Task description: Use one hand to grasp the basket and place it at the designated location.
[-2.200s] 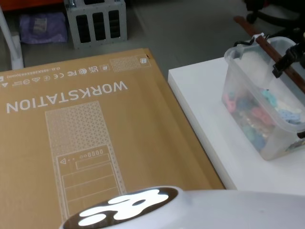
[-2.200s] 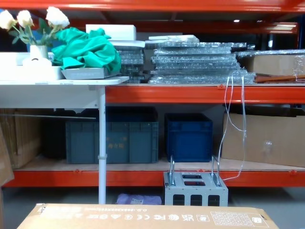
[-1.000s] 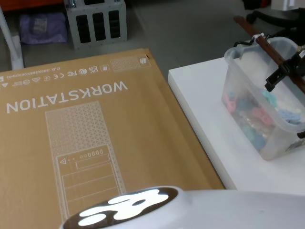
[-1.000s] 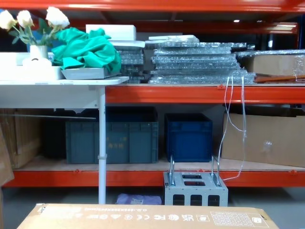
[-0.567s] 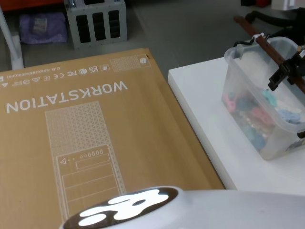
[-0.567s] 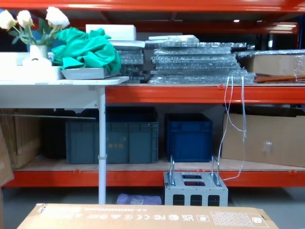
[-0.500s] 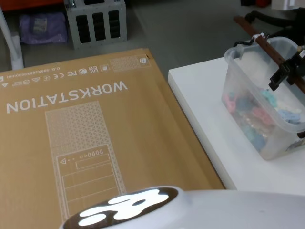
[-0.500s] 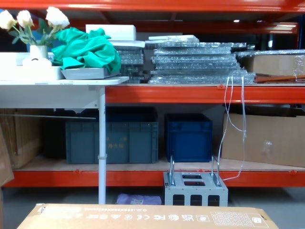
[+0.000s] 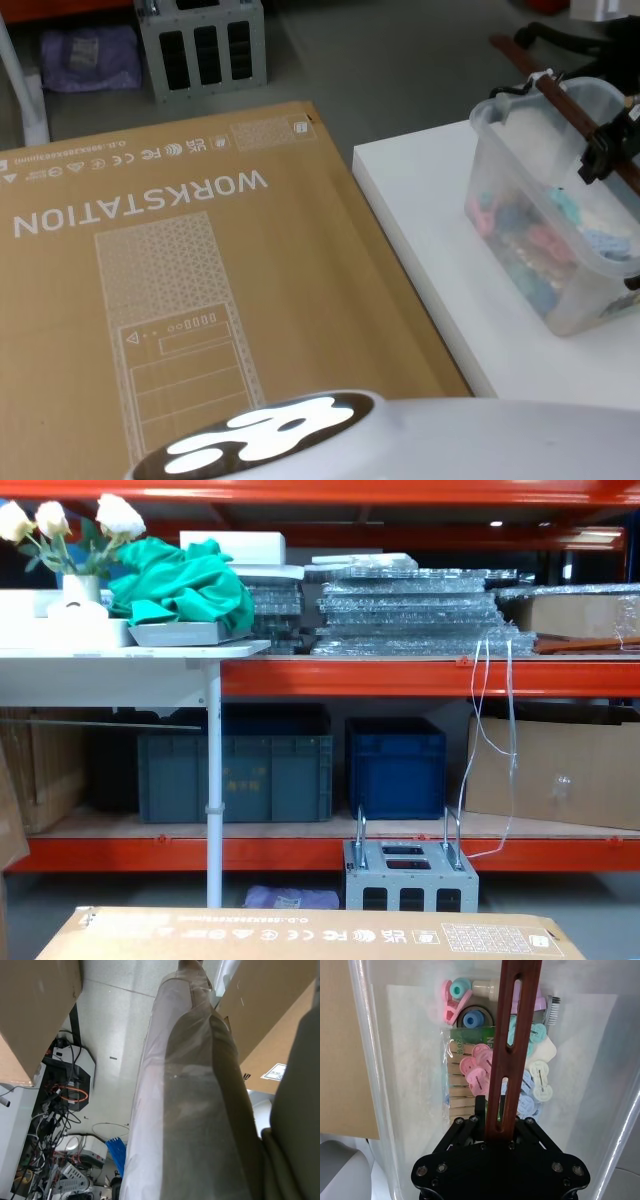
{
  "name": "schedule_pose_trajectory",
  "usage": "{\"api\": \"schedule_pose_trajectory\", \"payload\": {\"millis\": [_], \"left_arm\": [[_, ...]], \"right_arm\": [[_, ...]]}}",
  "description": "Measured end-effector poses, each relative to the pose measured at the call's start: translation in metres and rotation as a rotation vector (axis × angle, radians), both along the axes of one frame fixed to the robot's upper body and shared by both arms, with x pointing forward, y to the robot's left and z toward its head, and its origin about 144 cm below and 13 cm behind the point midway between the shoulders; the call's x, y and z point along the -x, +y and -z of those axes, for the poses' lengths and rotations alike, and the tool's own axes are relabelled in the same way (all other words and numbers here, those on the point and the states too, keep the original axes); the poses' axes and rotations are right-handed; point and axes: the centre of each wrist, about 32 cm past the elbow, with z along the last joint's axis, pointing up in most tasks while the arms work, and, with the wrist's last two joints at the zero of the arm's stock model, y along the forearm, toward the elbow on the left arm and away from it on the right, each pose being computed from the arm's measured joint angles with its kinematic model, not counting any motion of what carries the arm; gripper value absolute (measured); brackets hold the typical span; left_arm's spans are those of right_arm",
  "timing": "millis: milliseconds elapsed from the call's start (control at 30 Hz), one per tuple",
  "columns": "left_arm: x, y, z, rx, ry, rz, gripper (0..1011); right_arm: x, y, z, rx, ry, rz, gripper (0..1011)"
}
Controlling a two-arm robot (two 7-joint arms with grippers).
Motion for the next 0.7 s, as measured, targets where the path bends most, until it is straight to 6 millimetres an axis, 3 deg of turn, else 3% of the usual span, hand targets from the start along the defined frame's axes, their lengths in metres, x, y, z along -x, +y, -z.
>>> {"api": "schedule_pose_trajectory", "payload": {"millis": [67, 700], "left_arm": [[0.0000, 0.0000, 0.0000, 0.000, 0.000, 0.000, 0], [0.0000, 0.0000, 0.0000, 0.000, 0.000, 0.000, 0]], "right_arm": [[0.0000, 0.0000, 0.0000, 0.000, 0.000, 0.000, 156], [0.0000, 0.0000, 0.0000, 0.000, 0.000, 0.000, 32]]}}
